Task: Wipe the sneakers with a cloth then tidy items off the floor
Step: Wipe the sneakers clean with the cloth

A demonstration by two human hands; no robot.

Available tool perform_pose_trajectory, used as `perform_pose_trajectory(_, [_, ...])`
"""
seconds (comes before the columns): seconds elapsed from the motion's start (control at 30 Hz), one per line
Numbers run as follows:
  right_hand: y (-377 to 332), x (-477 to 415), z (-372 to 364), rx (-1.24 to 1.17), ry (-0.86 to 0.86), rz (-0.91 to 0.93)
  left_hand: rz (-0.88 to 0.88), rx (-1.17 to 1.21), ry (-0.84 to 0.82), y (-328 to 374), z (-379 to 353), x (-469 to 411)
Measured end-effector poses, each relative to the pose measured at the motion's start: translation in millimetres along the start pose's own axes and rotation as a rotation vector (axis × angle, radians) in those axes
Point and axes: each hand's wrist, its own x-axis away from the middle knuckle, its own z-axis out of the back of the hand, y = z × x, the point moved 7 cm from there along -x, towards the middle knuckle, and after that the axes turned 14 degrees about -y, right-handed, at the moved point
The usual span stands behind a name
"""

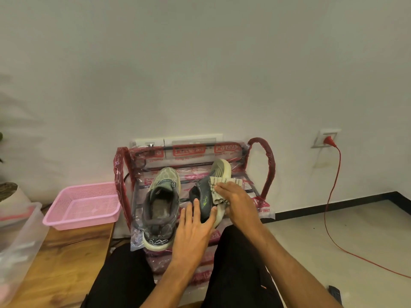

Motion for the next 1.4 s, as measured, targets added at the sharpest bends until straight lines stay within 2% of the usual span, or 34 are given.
perform_pose_trajectory(0.13, [5, -2, 3, -0.124, -0.022, -0.038, 0.003, 0.022, 0.020, 0, 1, -1])
perform_pose_trajectory(0.23, [0, 11, 2, -0.190, -0.066, 0.006, -0.017, 0.070, 0.043, 3, 9, 1])
perform_pose_trajectory(0.37, [-13, 14, 2, -0.045, -0.106, 0.148, 0.000, 0.079, 0.043, 3, 10, 3])
perform_pose_trajectory(0.47, [-14, -3, -1, 0.121, -0.091, 0.135, 0.046, 0.061, -0.022, 2, 8, 5])
perform_pose_trajectory(0.53, [-16, -13, -2, 0.134, -0.095, 0.112, 0.060, 0.077, -0.015, -1, 8, 6])
perform_pose_trajectory(0.6, [-15, -16, -2, 0.073, -0.097, 0.098, 0.016, 0.106, -0.004, 0, 11, 7])
perform_pose_trajectory(0.7, [-1, -11, 2, -0.088, -0.082, 0.039, -0.121, 0.119, 0.106, 15, 20, 12])
perform_pose_trajectory(0.8, [18, -3, 8, -0.190, -0.092, -0.017, -0.206, 0.090, 0.126, 31, 16, 15])
perform_pose_trajectory(0.93, [22, 5, 10, -0.140, -0.121, -0.003, -0.244, 0.061, 0.091, 40, 15, 11])
perform_pose_trajectory(1.13, [6, 17, -1, 0.001, -0.155, 0.225, -0.245, 0.067, 0.034, 41, 6, 8])
perform_pose_trajectory(1.27, [16, 2, 15, 0.102, -0.045, 0.101, -0.293, -0.002, 0.028, 54, 7, 8])
perform_pose_trajectory(1.4, [21, 9, 18, -0.032, -0.024, 0.070, -0.303, -0.004, 0.027, 62, 4, 2])
